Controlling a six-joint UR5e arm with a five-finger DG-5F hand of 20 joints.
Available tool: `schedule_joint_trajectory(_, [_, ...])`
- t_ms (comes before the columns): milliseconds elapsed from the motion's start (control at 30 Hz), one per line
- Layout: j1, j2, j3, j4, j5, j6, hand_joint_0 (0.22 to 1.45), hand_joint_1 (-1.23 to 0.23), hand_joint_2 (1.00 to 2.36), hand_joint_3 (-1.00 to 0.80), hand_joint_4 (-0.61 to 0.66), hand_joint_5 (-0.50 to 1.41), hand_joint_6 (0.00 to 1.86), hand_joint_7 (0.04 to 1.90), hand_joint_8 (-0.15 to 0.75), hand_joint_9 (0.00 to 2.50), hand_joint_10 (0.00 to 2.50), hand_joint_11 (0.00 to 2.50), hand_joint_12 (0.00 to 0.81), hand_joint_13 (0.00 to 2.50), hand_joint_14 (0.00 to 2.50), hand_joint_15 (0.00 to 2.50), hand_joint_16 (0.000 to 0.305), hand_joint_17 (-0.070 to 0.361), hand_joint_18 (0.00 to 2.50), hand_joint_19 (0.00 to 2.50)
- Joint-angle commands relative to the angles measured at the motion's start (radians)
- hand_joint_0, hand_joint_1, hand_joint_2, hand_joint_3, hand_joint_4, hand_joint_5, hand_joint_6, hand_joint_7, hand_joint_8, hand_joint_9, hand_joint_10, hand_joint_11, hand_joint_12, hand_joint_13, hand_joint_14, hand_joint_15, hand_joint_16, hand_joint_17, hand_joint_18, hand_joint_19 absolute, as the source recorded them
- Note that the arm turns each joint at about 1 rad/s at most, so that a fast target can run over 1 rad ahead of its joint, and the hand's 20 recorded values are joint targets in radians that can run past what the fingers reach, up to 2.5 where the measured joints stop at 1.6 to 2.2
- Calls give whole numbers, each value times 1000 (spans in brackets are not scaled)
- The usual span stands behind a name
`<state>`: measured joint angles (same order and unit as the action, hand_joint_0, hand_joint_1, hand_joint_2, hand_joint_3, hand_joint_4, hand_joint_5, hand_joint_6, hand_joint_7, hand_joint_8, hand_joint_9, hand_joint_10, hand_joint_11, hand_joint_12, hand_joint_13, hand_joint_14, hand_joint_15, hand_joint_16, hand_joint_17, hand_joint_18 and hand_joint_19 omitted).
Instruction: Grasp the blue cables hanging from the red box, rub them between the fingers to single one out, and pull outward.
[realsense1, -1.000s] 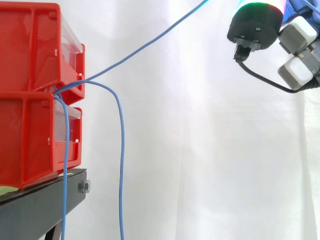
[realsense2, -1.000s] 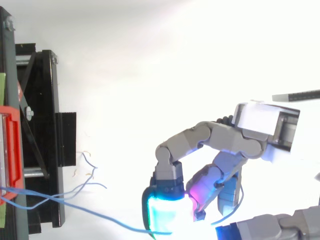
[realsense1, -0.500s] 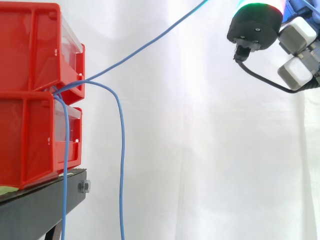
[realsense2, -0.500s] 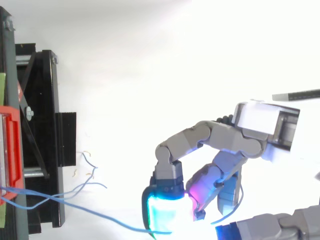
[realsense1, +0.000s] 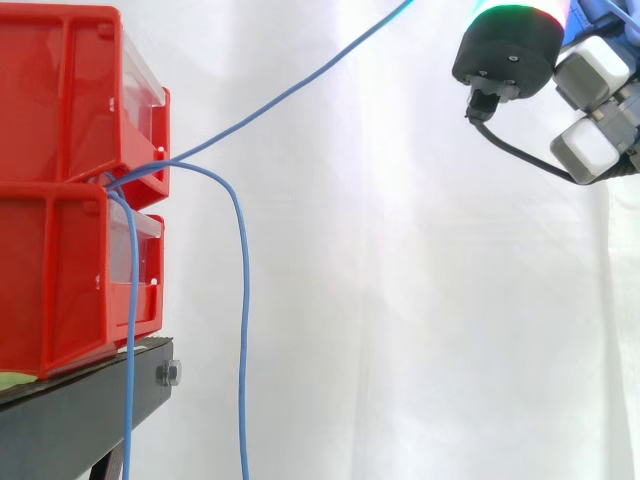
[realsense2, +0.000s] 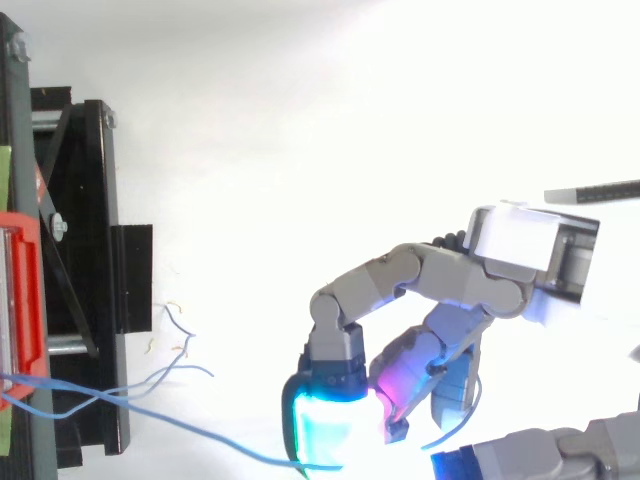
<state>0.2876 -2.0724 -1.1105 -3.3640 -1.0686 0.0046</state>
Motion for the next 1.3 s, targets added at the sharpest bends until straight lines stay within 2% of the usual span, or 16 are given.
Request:
schedule_joint_trajectory(0, [-1,0,0,0,-1,0,576,-804,1004,-15,93,-62,853,1146,422,977,9,461,504,868,11,337,74,166,1212,411])
schedule_joint_trajectory(1267, [-1,0,0,0,1,0,577,-802,1004,-40,77,-67,853,1142,399,1012,12,508,512,733,9,329,75,170,1036,404])
